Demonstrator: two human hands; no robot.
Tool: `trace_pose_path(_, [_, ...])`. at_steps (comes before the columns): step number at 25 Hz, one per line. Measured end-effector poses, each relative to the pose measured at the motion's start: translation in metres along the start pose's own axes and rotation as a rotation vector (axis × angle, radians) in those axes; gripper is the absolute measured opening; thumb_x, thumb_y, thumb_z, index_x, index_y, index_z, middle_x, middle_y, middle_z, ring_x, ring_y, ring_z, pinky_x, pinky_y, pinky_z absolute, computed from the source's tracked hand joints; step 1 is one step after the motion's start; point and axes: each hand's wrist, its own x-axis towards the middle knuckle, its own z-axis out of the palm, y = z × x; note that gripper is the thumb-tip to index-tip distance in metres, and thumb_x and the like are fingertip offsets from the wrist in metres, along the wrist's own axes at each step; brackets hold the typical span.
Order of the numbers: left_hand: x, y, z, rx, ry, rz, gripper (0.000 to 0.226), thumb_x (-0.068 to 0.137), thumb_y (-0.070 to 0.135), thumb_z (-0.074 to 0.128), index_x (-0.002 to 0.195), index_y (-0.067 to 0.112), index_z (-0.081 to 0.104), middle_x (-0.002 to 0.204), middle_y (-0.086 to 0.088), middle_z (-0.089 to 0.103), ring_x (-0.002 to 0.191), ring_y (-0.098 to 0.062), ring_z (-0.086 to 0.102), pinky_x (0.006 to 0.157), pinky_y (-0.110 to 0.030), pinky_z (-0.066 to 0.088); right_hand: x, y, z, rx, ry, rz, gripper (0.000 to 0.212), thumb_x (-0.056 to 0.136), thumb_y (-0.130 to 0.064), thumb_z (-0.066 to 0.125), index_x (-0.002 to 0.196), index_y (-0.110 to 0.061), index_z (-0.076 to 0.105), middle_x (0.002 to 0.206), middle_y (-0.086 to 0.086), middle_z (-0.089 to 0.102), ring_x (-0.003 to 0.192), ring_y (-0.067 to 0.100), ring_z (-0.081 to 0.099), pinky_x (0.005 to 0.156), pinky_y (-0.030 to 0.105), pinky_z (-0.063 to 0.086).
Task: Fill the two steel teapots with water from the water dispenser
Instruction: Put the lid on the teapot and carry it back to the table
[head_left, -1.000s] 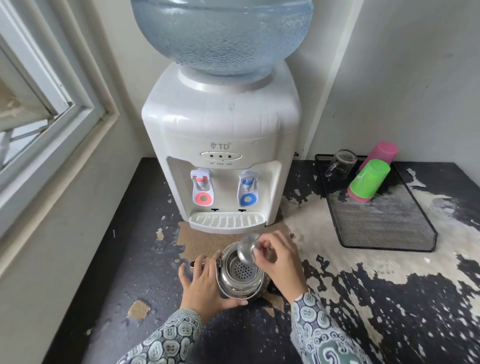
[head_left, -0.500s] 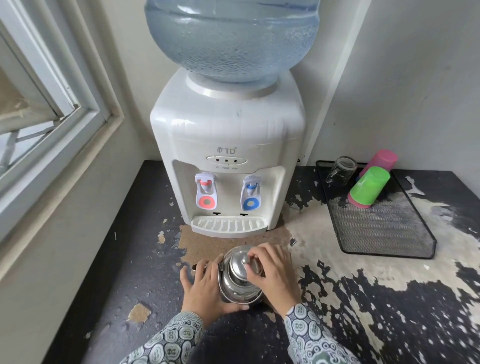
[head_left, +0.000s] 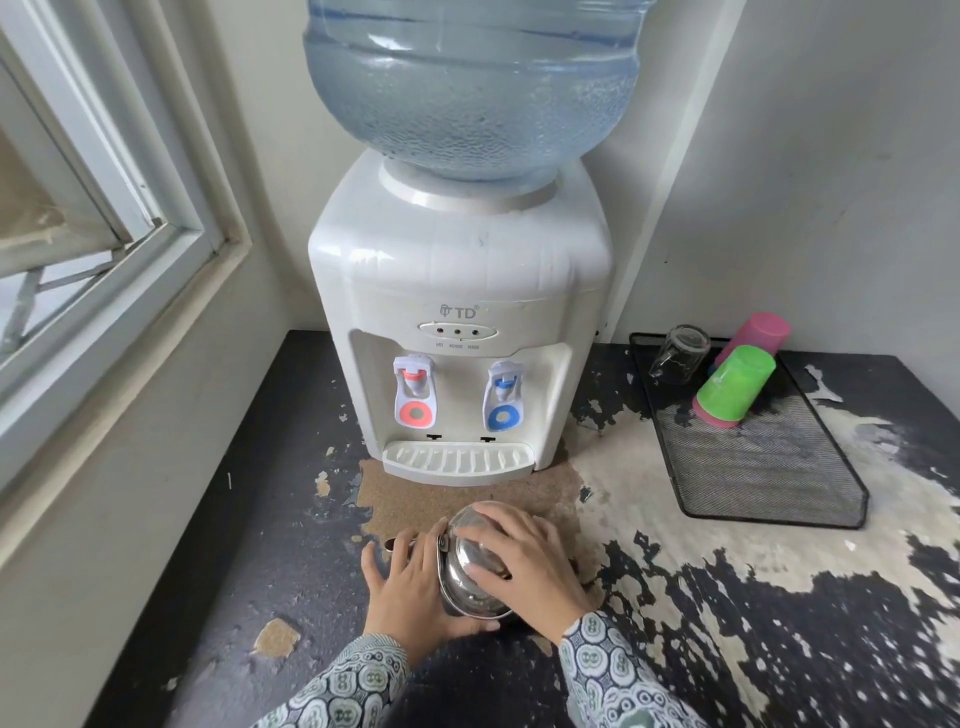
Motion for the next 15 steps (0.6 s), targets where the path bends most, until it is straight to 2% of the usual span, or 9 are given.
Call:
trace_pose_path(3, [0.0, 0.001, -0.001, 0.005, -0.007, -0.004, 0.131, 0.039, 0.098, 0.023, 0.145, 0.024, 0.003, 0.152, 0.015, 0.015, 0.141, -0.014, 0.007, 0.108, -0.061, -0.006, -0.003, 0.0, 0.0, -0.007, -0.02, 0.065, 0.043, 0.085, -0.044, 0.047, 0.127, -0.046, 0.036, 0.147, -0.02, 0.025, 0.136, 0.0, 0.017, 0.115, 0.044, 0.007])
trace_pose_path(6, [-0.002, 0.002, -0.004, 0.0, 0.002, -0.004, 0.131, 0.039, 0.098, 0.024, 0.145, 0.024, 0.003, 0.151, 0.016, 0.015, 0.141, -0.013, 0.007, 0.109, -0.062, -0.005, -0.004, -0.002, 0.0, -0.093, -0.084, 0.074, 0.053, 0.089, -0.049, 0.039, 0.137, -0.046, 0.016, 0.152, -0.022, 0.006, 0.14, -0.001, 0.001, 0.113, 0.048, -0.012])
trace_pose_path(8, [-0.002, 0.002, -0.004, 0.0, 0.006, -0.001, 0.131, 0.039, 0.098, 0.025, 0.145, 0.024, 0.003, 0.151, 0.017, 0.017, 0.14, -0.013, 0.008, 0.109, -0.062, -0.005, -0.003, -0.003, -0.003, -0.147, -0.127, 0.06, 0.06, 0.089, -0.052, 0.036, 0.139, -0.044, 0.004, 0.148, -0.02, -0.008, 0.14, 0.002, -0.005, 0.11, 0.047, -0.019])
trace_pose_path(12, [-0.002, 0.001, -0.006, -0.008, 0.037, 0.025, 0.132, 0.038, 0.098, 0.025, 0.145, 0.022, 0.01, 0.149, 0.015, 0.024, 0.14, -0.014, 0.015, 0.108, -0.063, -0.003, 0.004, -0.003, -0.012, -0.085, -0.277, 0.062, 0.069, 0.088, -0.043, 0.045, 0.141, -0.04, 0.001, 0.15, -0.01, -0.018, 0.141, 0.011, -0.012, 0.108, 0.045, -0.018])
trace_pose_path(15, [-0.003, 0.001, -0.009, 0.059, 0.171, 0.095, 0.125, 0.044, 0.097, 0.024, 0.137, 0.016, 0.038, 0.134, 0.009, 0.051, 0.126, -0.022, 0.046, 0.1, -0.071, 0.021, 0.012, -0.004, -0.018, -0.055, -0.386, 0.096, 0.071, 0.088, -0.036, 0.05, 0.141, -0.04, 0.003, 0.153, -0.005, -0.019, 0.141, 0.014, -0.014, 0.11, 0.051, -0.013])
